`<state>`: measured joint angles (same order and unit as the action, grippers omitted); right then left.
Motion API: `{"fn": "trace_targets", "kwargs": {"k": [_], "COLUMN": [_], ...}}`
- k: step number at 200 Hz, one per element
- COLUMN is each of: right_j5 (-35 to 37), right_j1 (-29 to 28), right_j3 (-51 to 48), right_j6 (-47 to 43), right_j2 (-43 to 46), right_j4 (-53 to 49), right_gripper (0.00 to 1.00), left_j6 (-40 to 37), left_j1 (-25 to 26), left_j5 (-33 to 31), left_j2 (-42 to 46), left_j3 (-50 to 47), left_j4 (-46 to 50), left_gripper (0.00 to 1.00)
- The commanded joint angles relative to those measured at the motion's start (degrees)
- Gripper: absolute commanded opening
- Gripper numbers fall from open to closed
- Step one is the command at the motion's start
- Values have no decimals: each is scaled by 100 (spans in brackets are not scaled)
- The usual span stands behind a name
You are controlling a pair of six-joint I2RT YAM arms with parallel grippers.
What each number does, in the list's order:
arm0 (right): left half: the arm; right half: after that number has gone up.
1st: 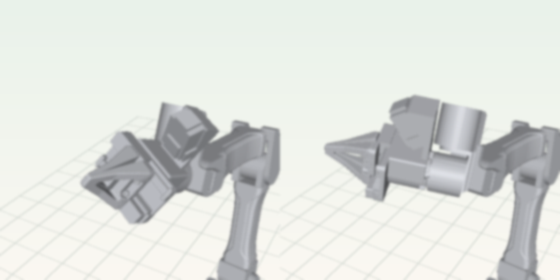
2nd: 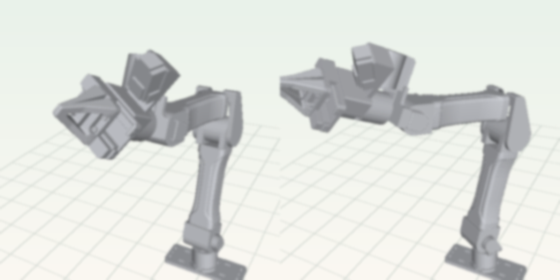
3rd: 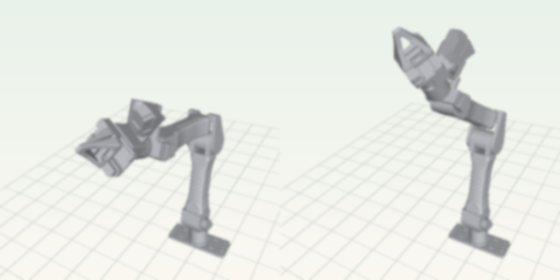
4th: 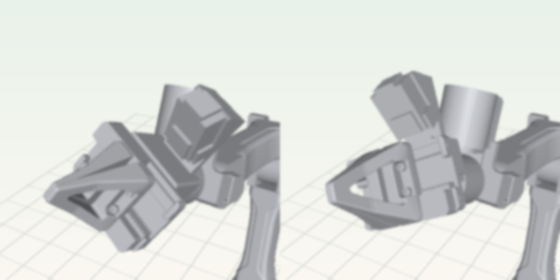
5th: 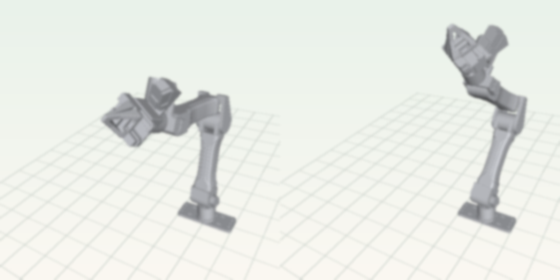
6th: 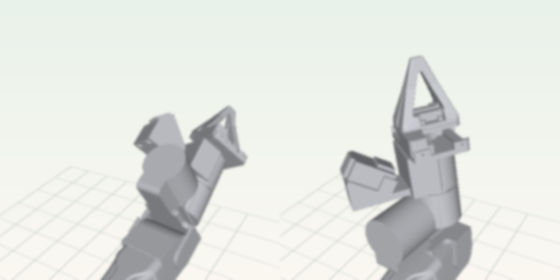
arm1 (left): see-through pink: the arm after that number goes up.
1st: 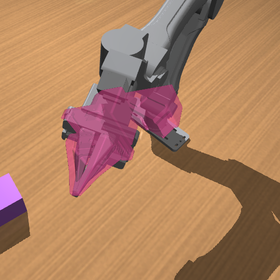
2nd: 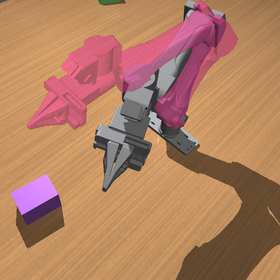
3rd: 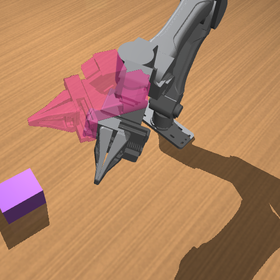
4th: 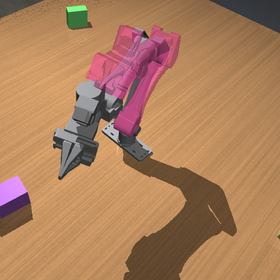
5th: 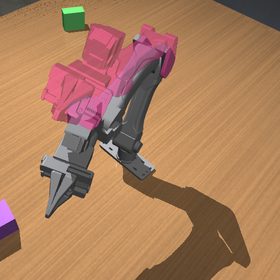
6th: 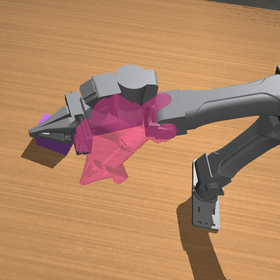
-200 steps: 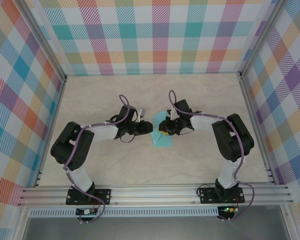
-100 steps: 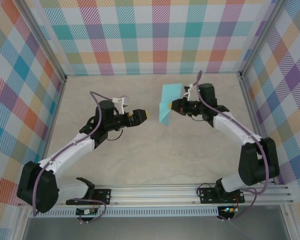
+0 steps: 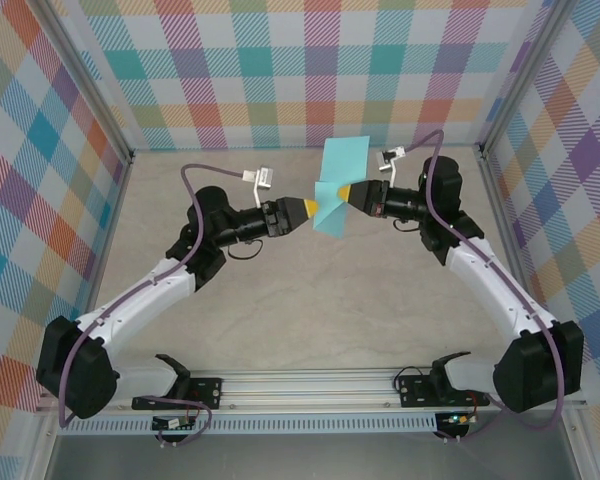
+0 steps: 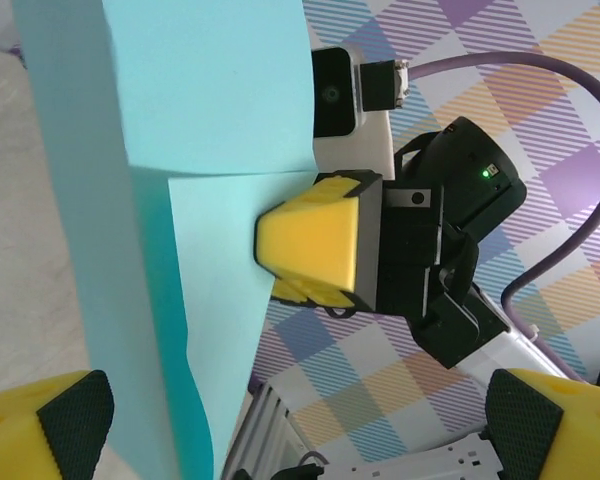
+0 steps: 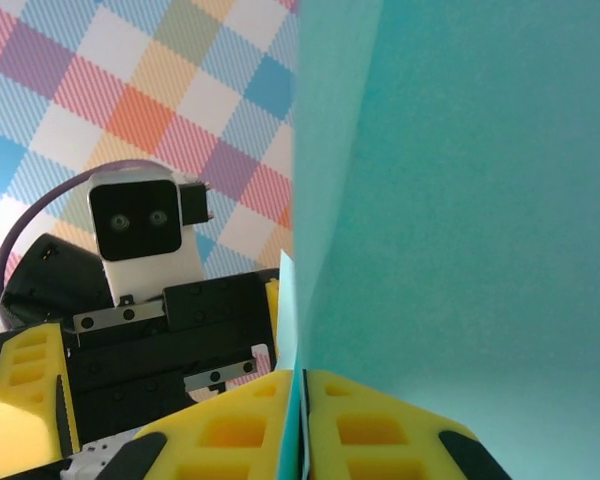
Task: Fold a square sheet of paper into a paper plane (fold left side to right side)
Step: Turn over the paper at the center of the table.
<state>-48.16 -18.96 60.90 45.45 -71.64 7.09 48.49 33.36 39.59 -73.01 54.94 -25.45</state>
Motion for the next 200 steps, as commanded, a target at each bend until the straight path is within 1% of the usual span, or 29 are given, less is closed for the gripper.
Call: {"fn": "trace_targets", "kwargs": {"k": [1,26,43,60,82,100,135,143,160,179,188,200], "right_j5": [-150,-123,-123,-115,-76,-55,43,78,228,483,599,908], "right_j1": [-94,-163,-193,-239,-262,-258,-257,-258,-257,-249,-248,-249], "right_j3": [185,161,132,132,90,54,-1,0,31,86,101,171], "right_j6": [165,245,355,403,453,505,479,429,244,-64,-220,-514], "right_j2": [253,299,291,266,280,291,334,356,411,490,542,610], "right_j4": [321,385,503,532,551,534,373,295,-46,-610,-858,-1367], "right_gripper": [10,11,11,11,12,13,17,19,26,34,39,45], "left_j6": [110,150,172,186,182,220,247,239,184,67,-10,-186], "left_j1": [106,170,203,230,232,232,241,235,236,238,234,233], "left_j5": [80,101,135,136,81,50,0,-11,-39,-109,-149,-233], "left_j2": [-149,-215,-231,-233,-230,-244,-218,-198,-178,-131,-111,-83], "left_j3": [147,175,210,233,201,161,117,114,106,98,88,96], "left_j4": [-228,-287,-319,-376,-410,-469,-525,-515,-449,-267,-171,59], "left_gripper": [97,94,86,75,54,40,22,18,12,9,7,6]}}
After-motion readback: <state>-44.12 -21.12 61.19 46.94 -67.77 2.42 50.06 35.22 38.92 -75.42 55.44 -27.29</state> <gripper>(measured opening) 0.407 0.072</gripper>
